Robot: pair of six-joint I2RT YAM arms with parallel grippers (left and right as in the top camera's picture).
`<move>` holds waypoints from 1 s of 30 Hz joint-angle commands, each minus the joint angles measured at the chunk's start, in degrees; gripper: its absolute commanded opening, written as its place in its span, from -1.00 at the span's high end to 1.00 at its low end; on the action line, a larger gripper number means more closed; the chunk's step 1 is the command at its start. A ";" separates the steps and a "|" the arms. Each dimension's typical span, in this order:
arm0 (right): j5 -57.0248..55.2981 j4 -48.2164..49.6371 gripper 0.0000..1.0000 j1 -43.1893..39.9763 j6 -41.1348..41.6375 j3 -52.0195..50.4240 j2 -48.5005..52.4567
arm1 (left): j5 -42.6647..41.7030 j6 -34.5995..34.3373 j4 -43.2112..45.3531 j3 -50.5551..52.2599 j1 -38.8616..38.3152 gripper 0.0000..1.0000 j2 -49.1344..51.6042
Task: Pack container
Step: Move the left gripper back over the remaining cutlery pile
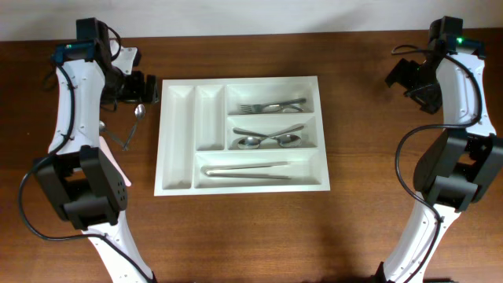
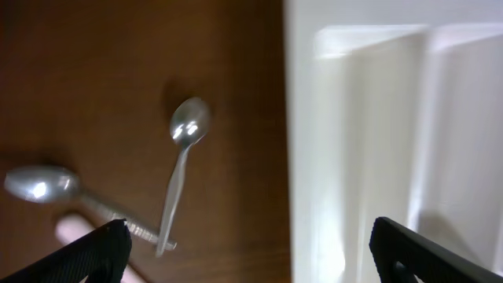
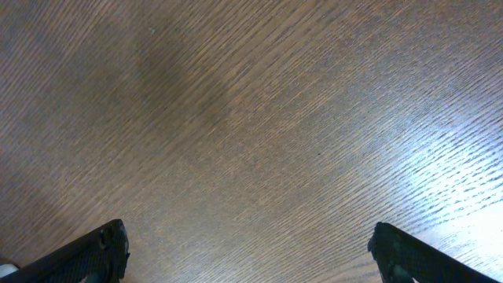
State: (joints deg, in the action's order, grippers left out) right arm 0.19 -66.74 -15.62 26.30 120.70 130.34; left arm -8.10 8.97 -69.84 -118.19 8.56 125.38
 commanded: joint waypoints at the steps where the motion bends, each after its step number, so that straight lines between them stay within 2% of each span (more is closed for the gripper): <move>1: 0.28 0.15 -0.98 -0.20 -0.37 1.09 -0.63 | 8.81 -9.88 -0.17 3.89 1.88 -0.99 1.27; 5: 0.26 0.17 -0.98 -0.22 -0.37 1.09 -0.63 | 13.70 -21.64 0.48 10.16 3.72 -0.98 1.27; 10: 0.26 0.17 -0.98 -0.20 -0.37 1.09 -0.63 | 16.04 -31.28 2.71 17.03 4.63 -0.99 1.27; 20: 0.26 0.17 -0.98 -0.22 -0.37 1.09 -0.63 | 19.65 -45.86 3.45 18.80 4.66 -0.95 1.27; 25: 0.26 0.17 -0.98 -0.22 -0.37 1.09 -0.63 | 19.93 -47.10 5.88 18.80 5.16 -0.93 1.27; 30: 0.26 0.17 -0.98 -0.20 -0.37 1.09 -0.63 | 19.91 -45.24 8.85 20.02 6.84 -0.94 1.27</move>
State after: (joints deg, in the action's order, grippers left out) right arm 0.19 -66.74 -15.62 26.33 120.70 130.34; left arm 10.61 -35.88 -61.78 -99.33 13.82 126.17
